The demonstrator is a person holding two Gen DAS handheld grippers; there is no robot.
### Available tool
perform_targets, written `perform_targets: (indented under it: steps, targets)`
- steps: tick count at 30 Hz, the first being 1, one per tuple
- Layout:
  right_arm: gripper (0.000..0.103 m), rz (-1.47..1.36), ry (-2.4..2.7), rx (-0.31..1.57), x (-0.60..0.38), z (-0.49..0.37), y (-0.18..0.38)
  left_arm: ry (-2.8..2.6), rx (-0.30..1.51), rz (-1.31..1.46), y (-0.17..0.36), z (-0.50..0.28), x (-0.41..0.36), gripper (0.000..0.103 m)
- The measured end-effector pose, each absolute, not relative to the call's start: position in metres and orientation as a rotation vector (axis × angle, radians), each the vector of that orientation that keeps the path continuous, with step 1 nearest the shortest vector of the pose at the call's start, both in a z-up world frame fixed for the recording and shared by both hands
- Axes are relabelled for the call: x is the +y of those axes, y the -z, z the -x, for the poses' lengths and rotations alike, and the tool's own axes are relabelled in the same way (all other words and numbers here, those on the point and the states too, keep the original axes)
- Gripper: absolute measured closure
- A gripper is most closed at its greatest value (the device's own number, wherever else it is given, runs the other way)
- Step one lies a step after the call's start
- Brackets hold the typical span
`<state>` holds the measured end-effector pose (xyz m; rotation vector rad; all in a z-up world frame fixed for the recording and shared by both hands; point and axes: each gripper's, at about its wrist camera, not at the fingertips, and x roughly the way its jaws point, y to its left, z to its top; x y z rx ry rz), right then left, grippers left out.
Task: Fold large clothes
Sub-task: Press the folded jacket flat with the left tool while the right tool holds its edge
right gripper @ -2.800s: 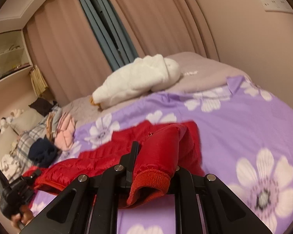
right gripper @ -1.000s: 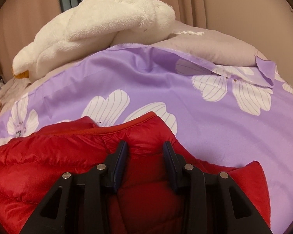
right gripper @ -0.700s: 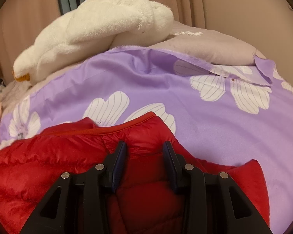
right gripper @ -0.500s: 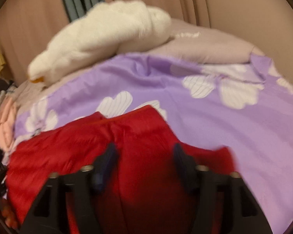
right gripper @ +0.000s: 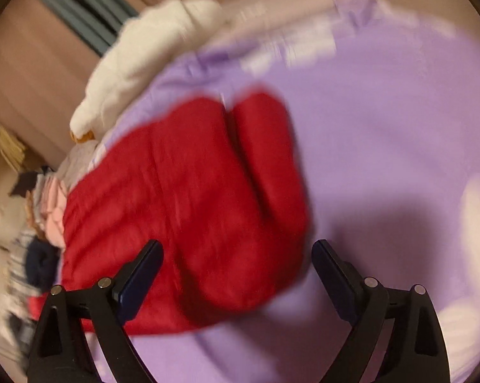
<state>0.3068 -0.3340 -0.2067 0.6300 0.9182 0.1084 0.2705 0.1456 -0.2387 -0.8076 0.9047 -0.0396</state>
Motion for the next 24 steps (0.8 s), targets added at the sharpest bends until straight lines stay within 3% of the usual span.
perform_targets:
  steps: [2,5,6,7,8,10,15,21,24]
  targets:
    - [0.009,-0.634,-0.081,0.852,-0.329,-0.300,0.209,0.032,0.828,0.780,0.235,-0.271,0.135,0.022]
    - [0.008,-0.653,-0.066,0.834,-0.320,-0.308,0.208,0.232,0.862,0.965,0.248,-0.300,0.122,0.026]
    - [0.008,-0.670,-0.091,0.822,-0.316,-0.313,0.208,0.275,0.865,1.024,0.254,-0.311,0.118,0.030]
    - [0.008,-0.682,-0.118,0.819,-0.310,-0.322,0.208,0.260,0.866,1.035,0.259,-0.321,0.114,0.044]
    - [0.008,-0.678,-0.125,0.819,-0.306,-0.327,0.208,0.226,0.855,1.031,0.264,-0.331,0.112,0.049]
    - [0.017,-0.639,-0.124,0.799,-0.297,-0.339,0.209,0.212,0.814,1.057,0.270,-0.344,0.109,0.061]
    - [0.055,-0.613,-0.153,0.767,-0.295,-0.350,0.215,0.161,0.749,0.888,0.263,-0.344,0.093,0.070]
    - [0.075,-0.599,-0.157,0.775,-0.297,-0.339,0.211,0.048,0.752,0.785,0.248,-0.329,0.076,0.073]
    - [0.079,-0.510,-0.134,0.775,-0.290,-0.323,0.197,-0.011,0.748,0.662,0.231,-0.308,0.065,0.076]
